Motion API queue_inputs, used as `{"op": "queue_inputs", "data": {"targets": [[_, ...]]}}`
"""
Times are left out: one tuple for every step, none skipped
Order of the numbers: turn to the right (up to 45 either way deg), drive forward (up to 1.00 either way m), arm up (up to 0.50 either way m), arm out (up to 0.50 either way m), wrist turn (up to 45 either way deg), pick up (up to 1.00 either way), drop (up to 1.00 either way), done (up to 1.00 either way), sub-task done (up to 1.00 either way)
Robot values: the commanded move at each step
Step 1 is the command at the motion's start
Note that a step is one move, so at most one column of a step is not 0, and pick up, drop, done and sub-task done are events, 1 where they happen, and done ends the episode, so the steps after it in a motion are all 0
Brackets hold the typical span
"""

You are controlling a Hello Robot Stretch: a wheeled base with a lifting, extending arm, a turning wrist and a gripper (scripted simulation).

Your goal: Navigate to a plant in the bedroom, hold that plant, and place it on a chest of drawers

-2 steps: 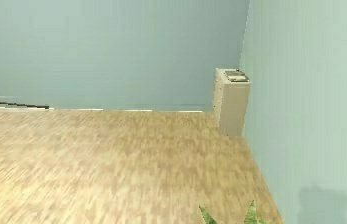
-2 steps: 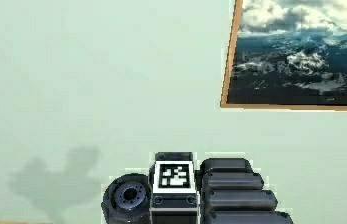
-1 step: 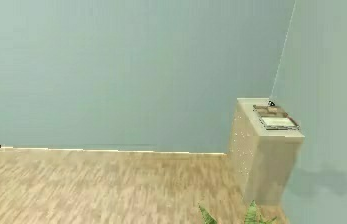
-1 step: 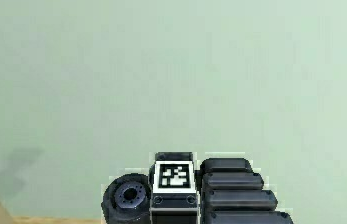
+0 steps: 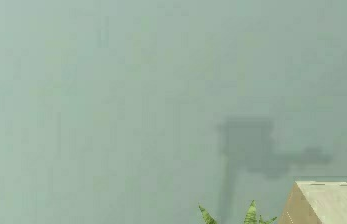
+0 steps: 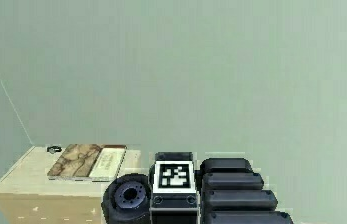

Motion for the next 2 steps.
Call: {"op": "queue_inputs", "data": {"targets": [[-3.0, 0.00, 0.00, 0.00, 0.0, 0.00, 0.00, 0.00, 0.00], [0.0, 0.15, 0.00, 0.00, 0.0, 0.00, 0.00, 0.00, 0.00]]}}
